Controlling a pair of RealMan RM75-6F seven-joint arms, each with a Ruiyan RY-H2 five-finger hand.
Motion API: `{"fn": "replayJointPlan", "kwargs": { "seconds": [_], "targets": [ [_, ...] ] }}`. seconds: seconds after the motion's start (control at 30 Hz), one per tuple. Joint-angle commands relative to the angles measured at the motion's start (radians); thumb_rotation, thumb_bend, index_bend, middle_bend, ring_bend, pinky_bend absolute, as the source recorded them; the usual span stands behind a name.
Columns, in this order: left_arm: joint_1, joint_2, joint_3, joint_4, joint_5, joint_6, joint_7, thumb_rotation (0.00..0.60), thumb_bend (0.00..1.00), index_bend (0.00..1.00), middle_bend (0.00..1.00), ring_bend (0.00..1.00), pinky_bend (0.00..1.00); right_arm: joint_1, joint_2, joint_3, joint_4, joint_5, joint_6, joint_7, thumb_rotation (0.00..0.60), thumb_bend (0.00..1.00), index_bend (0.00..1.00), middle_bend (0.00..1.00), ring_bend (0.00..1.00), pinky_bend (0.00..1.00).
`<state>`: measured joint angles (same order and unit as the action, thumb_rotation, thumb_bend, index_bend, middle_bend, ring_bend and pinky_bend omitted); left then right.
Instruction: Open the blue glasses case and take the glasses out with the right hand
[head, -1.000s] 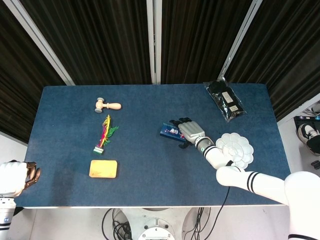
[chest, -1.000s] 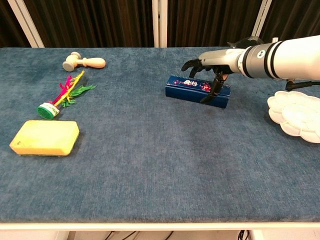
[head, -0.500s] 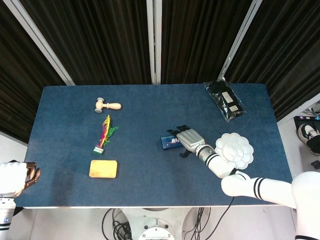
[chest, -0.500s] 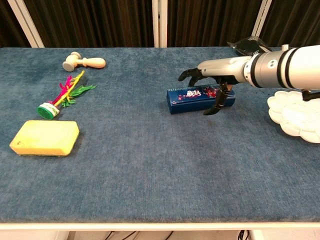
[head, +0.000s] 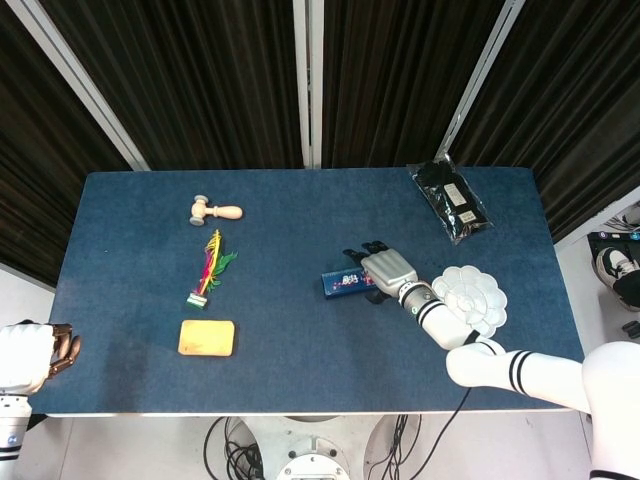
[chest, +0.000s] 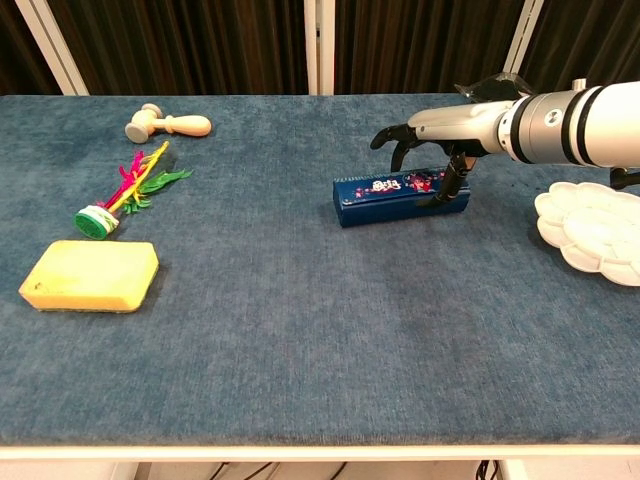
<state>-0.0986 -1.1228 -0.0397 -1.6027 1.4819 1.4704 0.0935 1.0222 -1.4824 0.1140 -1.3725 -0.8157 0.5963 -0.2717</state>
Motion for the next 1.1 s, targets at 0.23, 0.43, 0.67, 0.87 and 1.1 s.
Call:
{"fn": "replayJointPlan", "kwargs": {
  "seconds": [0.23, 0.43, 0.67, 0.87, 1.1],
  "targets": [
    [0.0, 0.0, 0.0, 0.001, 0.001, 0.001, -0.001, 0.6, 0.4, 0.87, 1.0, 0.86, 0.66, 0.007, -0.004, -0.008, 0.004, 0.01, 0.004, 0.002, 0.6, 0.33, 0.12, 0.24, 0.0, 0.0],
    [0.0, 0.0, 0.0, 0.001, 0.001, 0.001, -0.001, 0.6, 0.4, 0.87, 1.0, 0.86, 0.66, 0.014, -0.01, -0.011, 0.012, 0.018, 0.006, 0.002, 0.6, 0.36, 0.15, 0.25, 0.0, 0.0],
    [0.0, 0.0, 0.0, 0.002, 0.002, 0.001, -0.003, 0.6, 0.39, 0.86, 1.0, 0.86, 0.66, 0.02, -0.013, -0.017, 0.018, 0.027, 0.007, -0.002, 0.6, 0.43, 0.17, 0.27, 0.0, 0.0],
    [0.0, 0.0, 0.0, 0.002, 0.002, 0.001, -0.004, 0.6, 0.39, 0.86, 1.0, 0.86, 0.66, 0.022, -0.012, -0.024, 0.012, 0.028, 0.013, -0.007, 0.6, 0.48, 0.2, 0.3, 0.0, 0.0],
    [-0.001, 0.001, 0.001, 0.0, 0.001, -0.001, -0.002, 0.6, 0.4, 0.86, 1.0, 0.86, 0.66, 0.015, 0.029, -0.05, -0.047, 0.018, 0.028, -0.032, 0.6, 0.61, 0.26, 0.36, 0.0, 0.0]
  ]
}}
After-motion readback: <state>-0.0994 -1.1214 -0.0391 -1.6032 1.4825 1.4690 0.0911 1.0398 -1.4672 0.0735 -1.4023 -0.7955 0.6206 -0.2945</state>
